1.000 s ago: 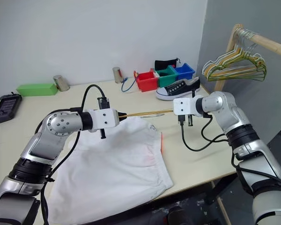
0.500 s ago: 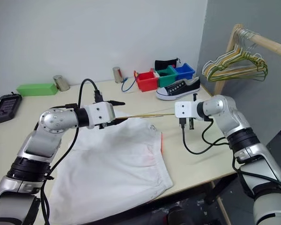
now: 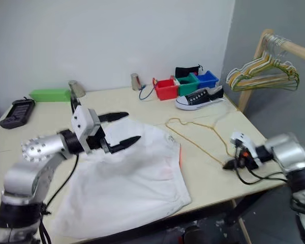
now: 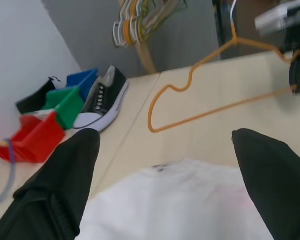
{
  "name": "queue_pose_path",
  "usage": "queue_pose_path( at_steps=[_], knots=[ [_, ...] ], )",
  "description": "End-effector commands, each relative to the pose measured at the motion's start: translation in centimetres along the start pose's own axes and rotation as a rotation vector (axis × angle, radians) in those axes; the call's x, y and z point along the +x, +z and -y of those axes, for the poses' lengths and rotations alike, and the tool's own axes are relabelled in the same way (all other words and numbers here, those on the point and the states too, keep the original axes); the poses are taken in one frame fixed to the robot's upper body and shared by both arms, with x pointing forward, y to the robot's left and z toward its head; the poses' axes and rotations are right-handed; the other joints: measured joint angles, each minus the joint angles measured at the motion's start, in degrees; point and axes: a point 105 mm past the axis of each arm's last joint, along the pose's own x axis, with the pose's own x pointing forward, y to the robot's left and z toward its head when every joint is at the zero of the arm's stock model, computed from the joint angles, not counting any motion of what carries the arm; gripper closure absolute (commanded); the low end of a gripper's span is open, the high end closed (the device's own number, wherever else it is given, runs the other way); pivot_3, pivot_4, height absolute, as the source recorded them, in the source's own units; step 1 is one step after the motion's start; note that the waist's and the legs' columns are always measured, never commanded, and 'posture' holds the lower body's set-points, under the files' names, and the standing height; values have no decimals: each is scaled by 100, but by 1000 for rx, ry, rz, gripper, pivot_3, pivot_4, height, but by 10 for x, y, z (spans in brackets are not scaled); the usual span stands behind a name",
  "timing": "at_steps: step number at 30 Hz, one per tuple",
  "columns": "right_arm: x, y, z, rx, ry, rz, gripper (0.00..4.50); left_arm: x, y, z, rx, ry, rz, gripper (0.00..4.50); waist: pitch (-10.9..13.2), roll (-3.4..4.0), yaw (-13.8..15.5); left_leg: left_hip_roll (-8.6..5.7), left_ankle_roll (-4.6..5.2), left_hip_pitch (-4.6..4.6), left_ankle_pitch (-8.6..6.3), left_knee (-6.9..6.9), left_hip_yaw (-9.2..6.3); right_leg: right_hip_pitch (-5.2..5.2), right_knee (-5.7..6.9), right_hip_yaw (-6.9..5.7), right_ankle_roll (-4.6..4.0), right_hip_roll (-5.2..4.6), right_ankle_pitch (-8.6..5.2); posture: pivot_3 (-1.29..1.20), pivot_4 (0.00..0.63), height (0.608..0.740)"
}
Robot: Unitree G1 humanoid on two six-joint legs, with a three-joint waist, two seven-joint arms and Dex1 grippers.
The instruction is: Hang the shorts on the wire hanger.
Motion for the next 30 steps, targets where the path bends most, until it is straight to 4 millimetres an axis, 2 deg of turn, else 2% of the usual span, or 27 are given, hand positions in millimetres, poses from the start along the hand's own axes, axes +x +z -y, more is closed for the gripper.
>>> queue_pose_path(
  at_steps=[1, 4, 8, 14, 22, 30],
  knots=[
    [-3, -18, -31, 170, 180, -20, 4500, -14, -4, 35, -104, -2, -14, 9, 0, 4, 0, 1, 2, 2, -1, -5, 8, -4, -3, 6, 0, 2, 0, -173, 36, 740],
    [-3, -40, -37, 247, 205, -69, 4500, -24, -19, 61, -175, -29, -71, 9, 1, 2, 15, 5, 14, 10, -9, -2, 12, 6, -1, 4, -9, 9, -8, -166, 40, 740],
    [1, -70, -55, 399, 272, -125, 4500, -41, -40, 88, -241, -46, -155, 9, 0, 5, 113, 7, 19, 11, -15, -1, 16, 9, -3, 4, -43, 12, -33, -156, 44, 740],
    [3, -96, -66, 476, 306, -162, 4500, -46, -42, 97, -289, -42, -159, 9, 15, -15, 210, 8, 19, 13, -18, 1, 21, 12, -14, 5, -47, 12, -37, -153, 55, 740],
    [15, -64, -71, 442, 365, -25, 4500, -44, -43, 97, -280, -62, -171, 9, 57, -29, 172, 25, 11, 6, -24, -4, 27, 11, -16, 4, -49, 25, -38, -160, 63, 740],
    [21, -60, -86, 425, 450, -34, 4500, -43, -45, 92, -253, -65, -183, 9, 91, -35, 206, 24, 11, 1, -28, -4, 27, 1, -23, 6, -48, 25, -38, -154, 68, 740]
  ],
)
